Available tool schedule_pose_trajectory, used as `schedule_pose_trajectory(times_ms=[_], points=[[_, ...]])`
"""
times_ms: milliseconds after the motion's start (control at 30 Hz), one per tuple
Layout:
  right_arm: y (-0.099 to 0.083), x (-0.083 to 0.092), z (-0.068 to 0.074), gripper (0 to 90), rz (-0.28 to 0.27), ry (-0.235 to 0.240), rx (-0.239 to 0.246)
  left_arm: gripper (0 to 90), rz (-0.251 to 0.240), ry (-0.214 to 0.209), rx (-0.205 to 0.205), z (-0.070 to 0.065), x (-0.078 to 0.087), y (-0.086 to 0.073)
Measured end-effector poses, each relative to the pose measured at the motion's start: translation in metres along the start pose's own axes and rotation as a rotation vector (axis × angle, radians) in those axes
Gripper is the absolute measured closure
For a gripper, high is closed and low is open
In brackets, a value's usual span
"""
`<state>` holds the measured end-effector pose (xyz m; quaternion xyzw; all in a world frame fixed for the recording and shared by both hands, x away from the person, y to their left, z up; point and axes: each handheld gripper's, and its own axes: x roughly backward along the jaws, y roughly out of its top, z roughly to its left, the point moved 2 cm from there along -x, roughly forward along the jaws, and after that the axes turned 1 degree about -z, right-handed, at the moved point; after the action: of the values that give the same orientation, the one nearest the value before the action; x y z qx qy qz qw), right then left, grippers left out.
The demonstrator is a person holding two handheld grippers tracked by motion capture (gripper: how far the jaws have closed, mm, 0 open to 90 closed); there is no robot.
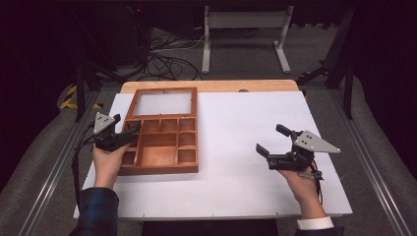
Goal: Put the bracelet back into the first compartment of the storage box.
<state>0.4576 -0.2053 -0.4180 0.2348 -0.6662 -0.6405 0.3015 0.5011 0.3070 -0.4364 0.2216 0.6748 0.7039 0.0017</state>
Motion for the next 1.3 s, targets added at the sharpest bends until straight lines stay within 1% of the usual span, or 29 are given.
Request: schedule_pose_trajectory(times_ms=[300,333,367,467,700,800,900,933,1167,1300], points=[[-0.002,0.000,-0.002,2.7,-0.003,-0.007,-0.001,12.3,-0.026,-0.037,-0.014,-0.006,0.005,0.002],[-0.002,0.000,-0.003,2.7,-0.005,-0.008,0.000,12.1,-0.025,-0.040,-0.019,-0.007,0.006,0.003],[-0.002,0.000,-0.003,2.6,-0.005,-0.008,-0.001,11.8,-0.036,-0.043,-0.015,-0.009,0.006,0.003],[-0.003,0.001,-0.004,2.6,-0.006,-0.010,-0.004,11.1,-0.046,-0.053,-0.017,-0.012,0.009,0.004],[-0.003,0.001,-0.005,2.5,-0.009,-0.011,-0.003,9.2,-0.056,-0.075,-0.028,-0.020,0.013,0.003],[-0.003,0.002,-0.005,2.5,-0.009,-0.013,-0.003,8.9,-0.070,-0.082,-0.038,-0.024,0.015,0.004],[-0.003,0.003,-0.006,2.5,-0.013,-0.016,-0.004,8.7,-0.070,-0.084,-0.050,-0.026,0.017,0.005],[-0.003,0.003,-0.006,2.5,-0.012,-0.017,-0.004,8.5,-0.075,-0.090,-0.046,-0.027,0.017,0.006],[-0.003,0.004,-0.007,2.4,-0.013,-0.020,-0.005,7.0,-0.092,-0.117,-0.055,-0.036,0.021,0.007],[-0.003,0.004,-0.008,2.3,-0.014,-0.023,-0.001,6.5,-0.103,-0.129,-0.066,-0.041,0.023,0.008]])
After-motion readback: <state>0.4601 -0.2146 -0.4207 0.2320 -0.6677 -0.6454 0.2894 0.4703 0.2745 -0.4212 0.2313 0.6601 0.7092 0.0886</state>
